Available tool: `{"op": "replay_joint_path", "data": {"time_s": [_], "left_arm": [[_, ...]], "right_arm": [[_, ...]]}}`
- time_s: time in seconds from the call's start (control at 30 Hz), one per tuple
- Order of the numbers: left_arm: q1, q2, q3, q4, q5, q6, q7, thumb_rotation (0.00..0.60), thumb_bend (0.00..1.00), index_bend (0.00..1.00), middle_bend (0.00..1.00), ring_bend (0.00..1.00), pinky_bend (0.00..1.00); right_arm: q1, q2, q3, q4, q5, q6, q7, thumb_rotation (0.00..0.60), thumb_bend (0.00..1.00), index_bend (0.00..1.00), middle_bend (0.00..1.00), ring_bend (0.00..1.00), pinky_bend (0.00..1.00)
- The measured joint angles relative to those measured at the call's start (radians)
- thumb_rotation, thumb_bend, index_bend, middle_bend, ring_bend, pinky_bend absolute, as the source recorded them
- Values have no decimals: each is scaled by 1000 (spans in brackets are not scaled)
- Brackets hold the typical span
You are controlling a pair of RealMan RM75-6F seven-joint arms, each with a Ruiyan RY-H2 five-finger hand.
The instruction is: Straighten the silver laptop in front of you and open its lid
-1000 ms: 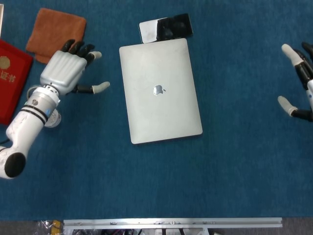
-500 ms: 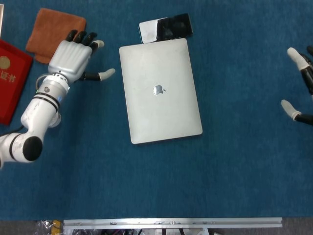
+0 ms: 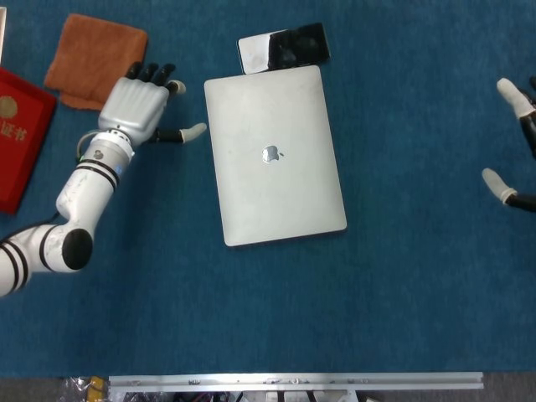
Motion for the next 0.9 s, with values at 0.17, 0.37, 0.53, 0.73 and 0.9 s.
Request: {"op": "replay_joint_path", "data": {"time_s": [0.17, 0.37, 0.53, 0.73, 0.9], "left_arm": [[-12, -33, 5, 34, -8, -10, -1, 48, 140, 199, 25, 0, 2], [-28, -72, 4, 75, -13, -19, -4, 49, 139, 199, 20, 0, 2], [-37, -98, 3, 122, -5, -23, -8, 49, 140, 199, 14, 0, 3], [-43, -120, 4, 179, 2, -39, -19, 49, 140, 199, 13, 0, 2], [-41, -135, 6, 213, 12, -53, -36, 47, 140, 199, 10, 0, 2]], "right_arm": [[-2, 0, 2, -1, 1, 0, -2, 600, 215, 6, 181, 21, 94], [-8, 3, 6, -4, 2, 5, 0, 600, 215, 6, 181, 22, 94], [-13, 7, 9, -5, 3, 11, 5, 600, 215, 6, 181, 22, 94], [-18, 10, 12, -5, 5, 14, 10, 600, 215, 6, 181, 22, 94], [-18, 10, 14, -6, 4, 13, 8, 600, 215, 6, 181, 22, 94]]}}
